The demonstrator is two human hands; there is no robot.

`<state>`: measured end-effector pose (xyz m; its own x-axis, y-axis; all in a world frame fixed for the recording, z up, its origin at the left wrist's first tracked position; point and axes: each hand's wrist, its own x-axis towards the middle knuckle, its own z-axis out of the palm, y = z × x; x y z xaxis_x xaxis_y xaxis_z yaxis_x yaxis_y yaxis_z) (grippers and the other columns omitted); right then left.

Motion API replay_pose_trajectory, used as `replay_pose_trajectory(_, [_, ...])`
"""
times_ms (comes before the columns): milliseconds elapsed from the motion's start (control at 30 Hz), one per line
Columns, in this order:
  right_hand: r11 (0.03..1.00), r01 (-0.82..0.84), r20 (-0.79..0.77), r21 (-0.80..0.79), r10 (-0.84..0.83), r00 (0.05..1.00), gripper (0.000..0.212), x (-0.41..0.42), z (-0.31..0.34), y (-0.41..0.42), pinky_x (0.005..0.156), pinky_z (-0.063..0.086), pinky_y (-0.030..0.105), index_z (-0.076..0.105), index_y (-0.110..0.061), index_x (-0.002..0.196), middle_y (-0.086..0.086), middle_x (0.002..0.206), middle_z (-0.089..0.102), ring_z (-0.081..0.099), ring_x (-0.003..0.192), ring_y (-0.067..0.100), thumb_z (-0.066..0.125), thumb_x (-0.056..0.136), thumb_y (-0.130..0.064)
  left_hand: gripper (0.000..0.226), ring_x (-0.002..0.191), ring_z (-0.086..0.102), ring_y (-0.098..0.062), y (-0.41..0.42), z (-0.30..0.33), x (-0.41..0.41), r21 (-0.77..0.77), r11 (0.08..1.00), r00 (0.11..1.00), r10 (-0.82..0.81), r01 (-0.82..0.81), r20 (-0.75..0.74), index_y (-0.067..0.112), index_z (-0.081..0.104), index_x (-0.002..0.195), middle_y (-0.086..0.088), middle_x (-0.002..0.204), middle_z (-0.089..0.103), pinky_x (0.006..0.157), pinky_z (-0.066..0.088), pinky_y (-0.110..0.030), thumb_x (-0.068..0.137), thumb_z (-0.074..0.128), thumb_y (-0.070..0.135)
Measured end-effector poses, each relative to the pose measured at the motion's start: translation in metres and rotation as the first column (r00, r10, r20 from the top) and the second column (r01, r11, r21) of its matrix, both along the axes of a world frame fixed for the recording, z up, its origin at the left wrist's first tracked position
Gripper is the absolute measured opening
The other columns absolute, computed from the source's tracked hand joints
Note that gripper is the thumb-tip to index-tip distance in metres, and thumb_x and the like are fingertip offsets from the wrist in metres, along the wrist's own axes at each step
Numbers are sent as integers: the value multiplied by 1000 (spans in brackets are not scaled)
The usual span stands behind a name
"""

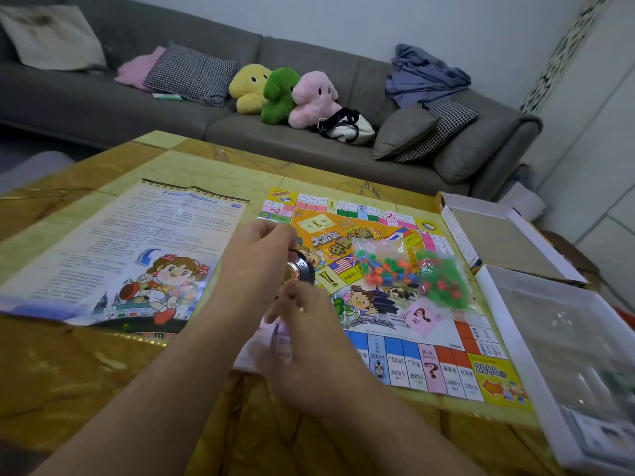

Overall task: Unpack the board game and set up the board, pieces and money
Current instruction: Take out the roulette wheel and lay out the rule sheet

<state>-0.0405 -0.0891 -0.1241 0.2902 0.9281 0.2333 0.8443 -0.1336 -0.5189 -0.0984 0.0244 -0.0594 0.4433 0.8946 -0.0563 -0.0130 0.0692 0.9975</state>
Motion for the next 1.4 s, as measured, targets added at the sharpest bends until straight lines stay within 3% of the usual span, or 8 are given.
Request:
replay_pose_trajectory(67, [995,86,-20,42,-85,996,13,15,2,-17,97,44,24,56,-28,103,-16,125,41,39,124,5,65,94,-33,14,96,71,-37,-2,-3,3,25,999,1000,-24,24,-18,9,73,89,-16,94,75,86,59,-49,91,63,19])
replay_pose_trajectory(167, [980,194,7,-44,-194,981,17,44,8,-49,93,36,13,54,-32,95,-19,117,44,41,119,-2,65,94,-19,15,80,67,-26,-14,-5,11,49,991,990,-124,127,-66,7,73,91,-19,92,74,77,56,-40,97,61,14])
replay_pose_trajectory(533, [827,561,-112,-25,-560,821,22,150,59,-182,60,47,14,68,-24,86,-12,87,68,61,72,-1,60,92,-5,14,70,70,1,-100,-31,65,429,721,815,-333,544,-474,34,74,90,25,75,74,72,62,-34,98,68,25])
replay_pose_trajectory(767, [602,793,-47,-92,-798,600,29,241,55,-286,76,53,30,65,-25,84,-8,88,71,67,87,16,54,88,1,16,79,65,4,-170,-46,114,486,571,742,-404,662,-536,32,73,85,20,75,72,63,48,-16,98,66,26])
replay_pose_trajectory(933, [730,556,27,-397,-596,802,32,246,54,-308,83,50,15,73,-31,105,-17,107,71,64,101,1,57,98,-5,13,91,58,5,-222,-60,147,547,372,659,-487,750,-572,41,67,105,25,89,62,68,44,-11,100,63,29])
replay_pose_trajectory(1033, [699,428,129,-573,-439,889,28,243,43,-302,81,55,24,76,-27,115,-9,112,74,66,102,11,61,97,-11,19,96,56,1,-246,-69,161,540,270,592,-526,797,-611,46,58,120,30,106,48,77,49,-17,101,58,44])
replay_pose_trajectory(1167, [666,432,228,-608,-374,899,20,242,32,-303,83,61,46,76,-21,105,0,100,70,67,91,22,60,92,-17,33,104,54,-3,-258,-77,165,517,260,573,-485,816,-661,45,53,129,27,118,39,86,56,-25,100,48,59])
replay_pose_trajectory(1400, [646,443,257,-622,-365,895,22,237,40,-306,89,60,46,75,-22,113,-1,111,58,61,100,21,64,94,-20,37,106,51,-2,-261,-76,157,516,276,584,-423,811,-693,49,42,139,21,122,43,88,55,-26,103,39,60])
